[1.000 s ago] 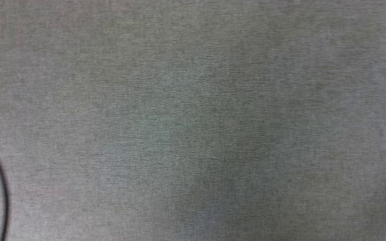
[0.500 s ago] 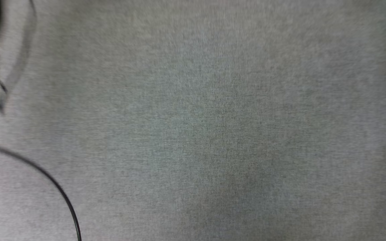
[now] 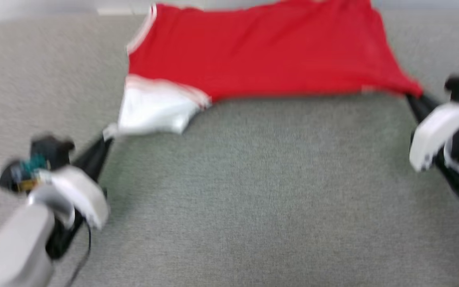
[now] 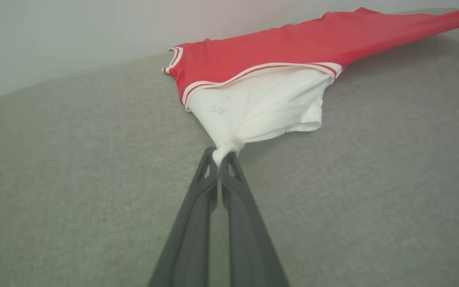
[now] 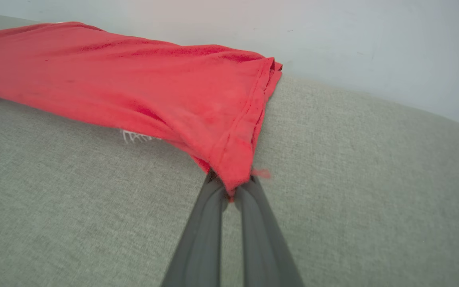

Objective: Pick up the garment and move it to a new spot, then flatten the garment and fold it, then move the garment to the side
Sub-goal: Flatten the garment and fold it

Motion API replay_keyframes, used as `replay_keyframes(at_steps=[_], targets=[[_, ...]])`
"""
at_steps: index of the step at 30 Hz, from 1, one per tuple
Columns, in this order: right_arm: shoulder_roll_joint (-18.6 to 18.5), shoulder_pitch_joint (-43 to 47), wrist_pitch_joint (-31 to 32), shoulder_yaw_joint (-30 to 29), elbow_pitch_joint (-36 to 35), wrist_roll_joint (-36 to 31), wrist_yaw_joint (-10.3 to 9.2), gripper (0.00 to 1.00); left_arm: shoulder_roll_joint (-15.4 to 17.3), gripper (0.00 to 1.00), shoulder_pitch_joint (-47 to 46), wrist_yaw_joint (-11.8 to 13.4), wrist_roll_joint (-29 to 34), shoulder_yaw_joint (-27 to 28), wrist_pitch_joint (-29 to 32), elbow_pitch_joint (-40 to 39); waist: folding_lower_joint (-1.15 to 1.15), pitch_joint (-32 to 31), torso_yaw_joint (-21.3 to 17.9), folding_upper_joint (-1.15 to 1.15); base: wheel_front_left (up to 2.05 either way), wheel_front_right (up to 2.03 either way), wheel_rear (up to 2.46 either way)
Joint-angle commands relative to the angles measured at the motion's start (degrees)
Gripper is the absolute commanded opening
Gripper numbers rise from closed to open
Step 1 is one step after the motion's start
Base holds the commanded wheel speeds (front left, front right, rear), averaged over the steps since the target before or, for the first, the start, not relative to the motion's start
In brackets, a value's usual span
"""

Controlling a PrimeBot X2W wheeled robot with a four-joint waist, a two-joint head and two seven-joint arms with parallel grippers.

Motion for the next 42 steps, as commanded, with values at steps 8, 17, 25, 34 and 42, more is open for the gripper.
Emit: replay_keyframes(at_steps=[8,17,25,34,42], targets=[[-3.9,13.7,3.1,-0.2,-4.0,7.1,-0.10,0.00,5.2,0.00,17.7,3.9,-5.2,-0.8,5.9,-13.3,0.01,-9.5,1.6,0.00,0.00,0.00,0.00],[-6.0,28.6,9.9,-3.1,-10.8,13.4,-0.09,0.00,9.0,0.00,32.0,7.8,-10.7,-2.4,11.6,-26.6,0.01,-14.7,0.7,0.00,0.00,0.00,0.00],[-6.9,40.2,15.6,-7.0,-19.1,16.4,-0.08,0.00,9.4,0.00,40.3,9.9,-15.2,-3.9,13.4,-31.6,0.01,-17.3,-0.7,0.00,0.00,0.00,0.00],[-4.3,46.5,19.0,-15.2,-28.5,14.2,-0.08,0.00,9.3,0.00,40.4,11.5,-15.6,-0.8,9.7,-35.5,0.01,-14.8,-1.4,0.00,0.00,0.00,0.00],[-2.5,44.2,23.1,-19.9,-36.4,11.6,-0.08,0.00,9.8,0.00,33.4,10.7,-14.4,2.6,8.3,-37.1,0.01,-10.2,-0.9,0.00,0.00,0.00,0.00]])
